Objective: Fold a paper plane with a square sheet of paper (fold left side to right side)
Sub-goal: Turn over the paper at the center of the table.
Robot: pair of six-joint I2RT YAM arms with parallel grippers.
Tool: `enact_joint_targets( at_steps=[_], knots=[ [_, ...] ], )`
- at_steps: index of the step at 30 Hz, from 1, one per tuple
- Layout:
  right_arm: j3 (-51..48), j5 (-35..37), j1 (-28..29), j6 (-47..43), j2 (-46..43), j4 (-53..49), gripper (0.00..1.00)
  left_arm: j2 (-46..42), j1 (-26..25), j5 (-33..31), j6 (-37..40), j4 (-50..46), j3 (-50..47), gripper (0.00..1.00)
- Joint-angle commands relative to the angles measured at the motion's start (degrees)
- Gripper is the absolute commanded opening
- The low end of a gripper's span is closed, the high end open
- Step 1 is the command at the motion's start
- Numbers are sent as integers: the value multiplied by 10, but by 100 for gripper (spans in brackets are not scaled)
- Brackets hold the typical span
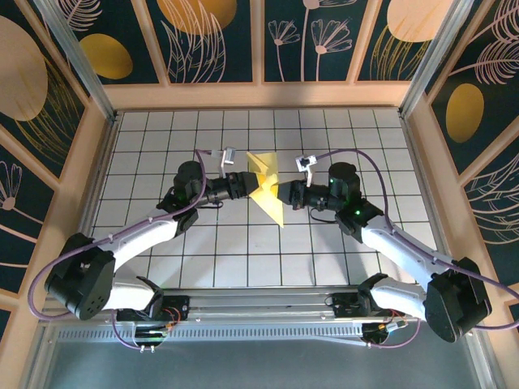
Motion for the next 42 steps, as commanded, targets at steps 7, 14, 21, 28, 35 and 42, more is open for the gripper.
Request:
enact_joint_targets(
  at_steps=[7,14,21,28,35,42],
  knots=[
    [66,157,11,-70,-9,-174,0,-100,-2,-248,144,-253,29,57],
    [191,594,159,-103,91,-413,0,-181,-2,-484,153,-372,12,65],
    [332,881,249,-37,298,-626,0,-230,-2,-590,136,-416,-8,71],
    [459,988,285,53,521,-783,0,-239,-2,-619,130,-425,-11,74],
    [481,954,294,28,611,-745,1,-226,-2,-615,132,-428,-7,75],
    [447,850,286,-19,569,-649,25,-205,-2,-596,134,-421,-2,75]
  ],
)
